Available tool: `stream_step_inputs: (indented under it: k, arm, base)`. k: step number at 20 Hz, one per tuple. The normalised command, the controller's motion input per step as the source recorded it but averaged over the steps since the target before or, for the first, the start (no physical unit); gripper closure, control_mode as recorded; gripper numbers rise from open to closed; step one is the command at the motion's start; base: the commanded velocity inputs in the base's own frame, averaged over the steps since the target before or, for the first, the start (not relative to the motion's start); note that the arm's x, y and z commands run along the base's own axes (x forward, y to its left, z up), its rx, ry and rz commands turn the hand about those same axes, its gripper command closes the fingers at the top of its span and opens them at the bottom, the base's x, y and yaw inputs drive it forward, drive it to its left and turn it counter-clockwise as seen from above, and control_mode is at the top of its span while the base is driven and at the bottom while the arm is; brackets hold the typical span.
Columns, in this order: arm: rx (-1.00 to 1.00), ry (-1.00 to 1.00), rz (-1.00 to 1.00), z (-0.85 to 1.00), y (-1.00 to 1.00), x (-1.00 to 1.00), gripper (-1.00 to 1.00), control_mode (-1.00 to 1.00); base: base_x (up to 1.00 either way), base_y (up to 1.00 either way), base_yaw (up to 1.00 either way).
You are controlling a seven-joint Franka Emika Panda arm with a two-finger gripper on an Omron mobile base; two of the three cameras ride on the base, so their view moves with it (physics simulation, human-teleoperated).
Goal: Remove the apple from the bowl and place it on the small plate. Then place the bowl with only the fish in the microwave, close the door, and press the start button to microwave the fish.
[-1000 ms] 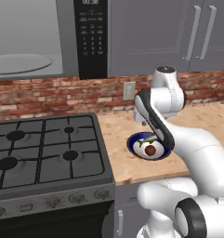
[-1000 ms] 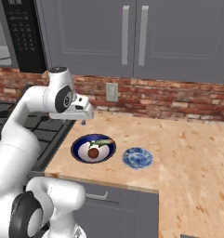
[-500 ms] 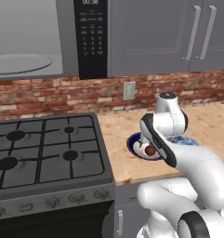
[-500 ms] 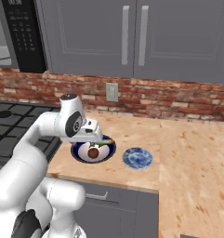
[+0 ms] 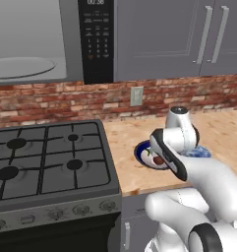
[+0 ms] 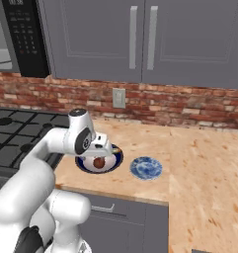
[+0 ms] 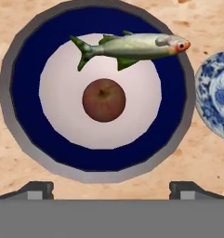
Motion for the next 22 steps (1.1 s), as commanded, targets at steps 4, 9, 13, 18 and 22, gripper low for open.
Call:
stream_step_inputs:
  k: [4, 9, 13, 18, 22]
  arm:
    - [0.0, 0.0, 0.0, -0.25, -0.04, 0.33, -1.0, -1.0]
    - [0.0, 0.0, 0.0, -0.29, 0.0, 0.43, -1.0, -1.0]
    - [0.0, 0.0, 0.0, -0.36, 0.0, 0.46, -1.0, -1.0]
    - [0.0, 0.01, 0.0, -0.31, 0.0, 0.39, -1.0, -1.0]
    - [0.0, 0.01, 0.0, -0.23, 0.0, 0.31, -1.0, -1.0]
  base:
    - [0.0, 0.0, 0.0]
    - [0.0, 0.0, 0.0]
    - [0.0, 0.0, 0.0]
    - [0.0, 0.0, 0.0]
    - [0.0, 0.0, 0.0]
